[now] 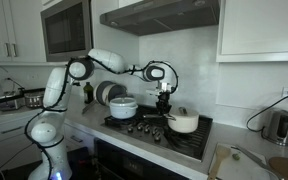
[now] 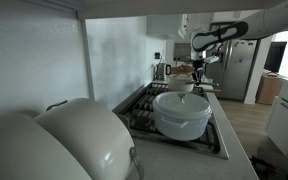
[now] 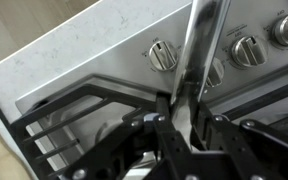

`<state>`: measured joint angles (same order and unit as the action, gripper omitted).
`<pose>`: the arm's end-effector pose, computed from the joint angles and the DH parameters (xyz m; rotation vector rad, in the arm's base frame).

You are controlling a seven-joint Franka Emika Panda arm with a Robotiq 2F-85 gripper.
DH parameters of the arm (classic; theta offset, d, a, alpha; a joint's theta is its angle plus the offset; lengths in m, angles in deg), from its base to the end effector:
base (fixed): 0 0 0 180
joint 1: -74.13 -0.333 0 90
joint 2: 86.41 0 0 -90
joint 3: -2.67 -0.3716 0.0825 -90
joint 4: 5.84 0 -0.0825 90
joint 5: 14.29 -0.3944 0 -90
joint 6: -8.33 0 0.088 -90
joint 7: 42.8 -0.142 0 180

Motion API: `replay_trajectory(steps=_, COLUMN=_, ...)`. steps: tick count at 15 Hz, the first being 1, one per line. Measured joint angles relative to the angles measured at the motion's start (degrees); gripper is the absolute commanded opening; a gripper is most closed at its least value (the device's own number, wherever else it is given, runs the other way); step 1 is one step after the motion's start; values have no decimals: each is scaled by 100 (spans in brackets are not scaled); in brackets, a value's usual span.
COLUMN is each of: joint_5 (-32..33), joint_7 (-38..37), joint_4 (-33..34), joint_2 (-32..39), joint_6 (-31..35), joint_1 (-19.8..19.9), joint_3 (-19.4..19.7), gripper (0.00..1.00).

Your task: Move the pot at the right to the left then remove the lid on the pot on the right and place it on the stove

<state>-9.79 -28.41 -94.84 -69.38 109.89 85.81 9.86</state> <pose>0.6301 -0.2156 0.4882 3.0495 -0.0846 -0.1605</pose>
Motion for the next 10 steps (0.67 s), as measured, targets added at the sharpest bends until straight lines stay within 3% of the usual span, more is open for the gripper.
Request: replay_trajectory(steps=10, joint_5=33, joint_7=1214, joint_4=52, joint_2=16, joint_6=-163, joint_1=-5, joint_3=-80, gripper=7)
